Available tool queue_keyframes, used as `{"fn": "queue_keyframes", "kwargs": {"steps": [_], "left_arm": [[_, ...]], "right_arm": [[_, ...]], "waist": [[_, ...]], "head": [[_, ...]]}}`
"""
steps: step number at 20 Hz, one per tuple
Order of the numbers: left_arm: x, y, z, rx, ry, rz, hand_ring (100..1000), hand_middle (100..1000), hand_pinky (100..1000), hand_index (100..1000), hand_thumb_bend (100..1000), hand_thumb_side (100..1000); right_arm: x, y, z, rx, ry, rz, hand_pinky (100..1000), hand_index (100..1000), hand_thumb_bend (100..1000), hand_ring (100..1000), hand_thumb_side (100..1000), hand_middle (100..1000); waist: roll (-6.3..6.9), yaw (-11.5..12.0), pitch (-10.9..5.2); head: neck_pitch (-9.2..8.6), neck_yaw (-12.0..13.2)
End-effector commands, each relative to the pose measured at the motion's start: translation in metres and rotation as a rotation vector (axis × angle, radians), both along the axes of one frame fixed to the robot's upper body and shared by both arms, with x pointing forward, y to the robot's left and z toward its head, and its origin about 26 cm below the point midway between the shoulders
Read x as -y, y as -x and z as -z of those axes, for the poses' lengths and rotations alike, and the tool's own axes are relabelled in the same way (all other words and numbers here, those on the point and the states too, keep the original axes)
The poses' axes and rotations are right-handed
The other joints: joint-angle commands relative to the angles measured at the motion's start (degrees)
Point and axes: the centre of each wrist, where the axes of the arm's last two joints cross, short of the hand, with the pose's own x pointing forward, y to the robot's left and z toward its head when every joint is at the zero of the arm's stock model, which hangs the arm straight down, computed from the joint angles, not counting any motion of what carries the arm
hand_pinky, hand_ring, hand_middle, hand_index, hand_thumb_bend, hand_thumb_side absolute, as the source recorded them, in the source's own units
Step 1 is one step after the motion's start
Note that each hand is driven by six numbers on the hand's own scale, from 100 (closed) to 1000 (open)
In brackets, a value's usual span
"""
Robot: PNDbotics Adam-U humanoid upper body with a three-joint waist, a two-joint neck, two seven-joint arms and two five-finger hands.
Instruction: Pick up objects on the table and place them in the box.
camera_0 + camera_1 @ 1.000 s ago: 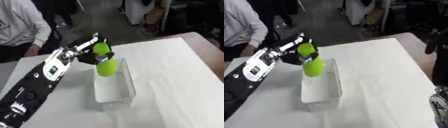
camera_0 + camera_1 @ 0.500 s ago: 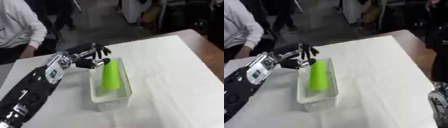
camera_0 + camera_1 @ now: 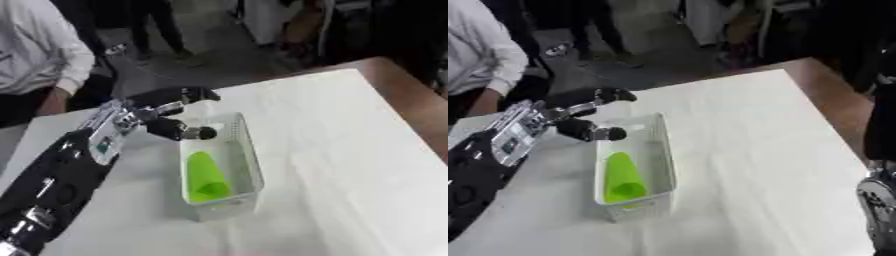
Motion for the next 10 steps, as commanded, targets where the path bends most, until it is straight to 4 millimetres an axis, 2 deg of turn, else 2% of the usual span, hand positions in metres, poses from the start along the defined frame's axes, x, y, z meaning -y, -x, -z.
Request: {"fn": "queue_keyframes", "kwargs": {"steps": [1, 3, 5, 6, 7, 8, 9, 10], "left_arm": [[-0.004, 0.002, -0.022, 0.066, 0.043, 0.004, 1000, 1000, 1000, 1000, 564, 1000], [-0.007, 0.005, -0.023, 0.09, 0.084, 0.004, 1000, 1000, 1000, 1000, 519, 1000], [-0.009, 0.012, -0.024, 0.118, 0.133, 0.01, 1000, 1000, 1000, 1000, 490, 1000], [-0.01, 0.016, -0.023, 0.132, 0.168, 0.014, 1000, 1000, 1000, 1000, 441, 1000], [-0.011, 0.022, -0.022, 0.147, 0.21, 0.017, 1000, 1000, 1000, 1000, 434, 1000], [-0.01, 0.029, -0.021, 0.162, 0.26, 0.024, 1000, 1000, 1000, 1000, 366, 1000], [-0.01, 0.036, -0.019, 0.176, 0.323, 0.032, 1000, 1000, 966, 1000, 324, 1000], [-0.007, 0.044, -0.015, 0.187, 0.396, 0.043, 957, 999, 903, 1000, 273, 1000]], "right_arm": [[0.001, 0.003, -0.009, 0.034, 0.007, 0.003, 288, 583, 178, 453, 481, 530], [0.002, 0.003, -0.008, 0.033, 0.009, 0.007, 287, 583, 178, 453, 482, 530], [0.003, 0.003, -0.007, 0.031, 0.008, 0.014, 287, 583, 177, 453, 482, 530], [0.004, 0.003, -0.006, 0.029, 0.01, 0.019, 284, 584, 177, 452, 483, 531], [0.005, 0.003, -0.005, 0.027, 0.014, 0.023, 284, 584, 177, 452, 483, 531], [0.005, 0.003, -0.004, 0.024, 0.018, 0.028, 281, 584, 177, 452, 484, 532], [0.006, 0.004, -0.003, 0.023, 0.024, 0.035, 279, 584, 177, 452, 485, 531], [0.007, 0.004, -0.002, 0.02, 0.03, 0.04, 277, 585, 177, 452, 486, 533]], "waist": [[-0.33, 0.23, -0.85], [-0.39, 0.5, -0.79], [-0.47, 0.92, -0.71], [-0.53, 1.22, -0.64], [-0.58, 1.51, -0.59], [-0.69, 1.86, -0.53], [-0.82, 2.24, -0.48], [-1.0, 2.67, -0.42]], "head": [[-0.52, -0.48], [-3.04, -0.77], [-7.7, -1.37], [-10.93, -1.66], [-13.64, -1.85], [-16.29, -2.08], [-18.53, -2.35], [-20.83, -2.64]]}}
